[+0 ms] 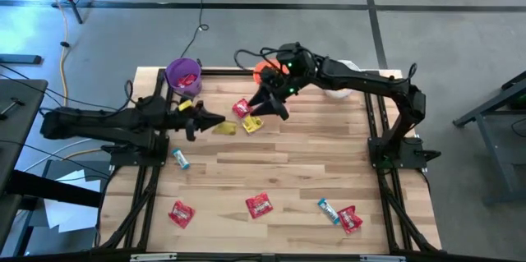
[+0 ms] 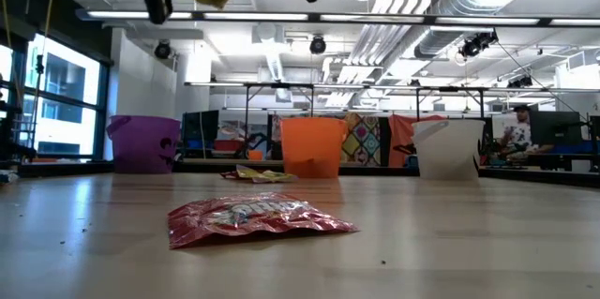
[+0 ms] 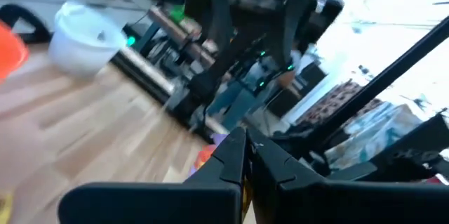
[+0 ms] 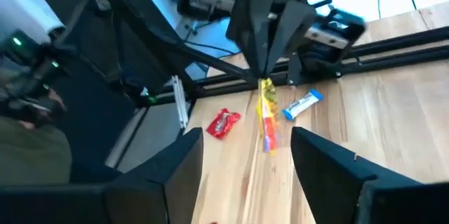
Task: Organize candy in baskets
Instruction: Put the yellow candy into the white bucket
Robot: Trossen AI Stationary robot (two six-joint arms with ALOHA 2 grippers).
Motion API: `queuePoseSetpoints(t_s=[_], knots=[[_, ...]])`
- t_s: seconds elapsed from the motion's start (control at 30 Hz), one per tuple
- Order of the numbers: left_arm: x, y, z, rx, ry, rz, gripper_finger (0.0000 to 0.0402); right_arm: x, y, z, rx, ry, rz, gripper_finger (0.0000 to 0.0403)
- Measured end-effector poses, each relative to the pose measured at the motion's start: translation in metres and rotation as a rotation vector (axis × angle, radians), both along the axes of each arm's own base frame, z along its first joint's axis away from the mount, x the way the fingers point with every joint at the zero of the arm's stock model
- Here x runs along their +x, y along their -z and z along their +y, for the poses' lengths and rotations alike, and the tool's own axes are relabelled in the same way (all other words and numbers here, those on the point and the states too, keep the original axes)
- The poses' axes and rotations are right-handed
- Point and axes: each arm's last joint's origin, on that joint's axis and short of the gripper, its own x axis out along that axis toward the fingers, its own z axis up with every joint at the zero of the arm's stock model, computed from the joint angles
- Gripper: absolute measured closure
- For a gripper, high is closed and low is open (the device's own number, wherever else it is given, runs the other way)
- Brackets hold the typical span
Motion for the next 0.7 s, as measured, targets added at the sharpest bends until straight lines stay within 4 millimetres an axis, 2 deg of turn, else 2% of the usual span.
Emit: queuePoseSetpoints(t_s=[0.2,0.5,0.7], knots=[[0.008,-0.001,0.008,0.016,0.016,-0.041,0.0401,0.009,0.008,0.014,-0.074,0.032,0.018,0.0190],[0.011,-0.003,0.013,0.032,0.017,-0.071,0.0401,0.029,0.035,0.012,-0.045,0.049,0.084,0.0190],[0.011,-0.005,0.016,0.036,0.003,-0.089,0.0401,0.039,0.038,0.014,-0.035,0.029,0.029,0.0197]])
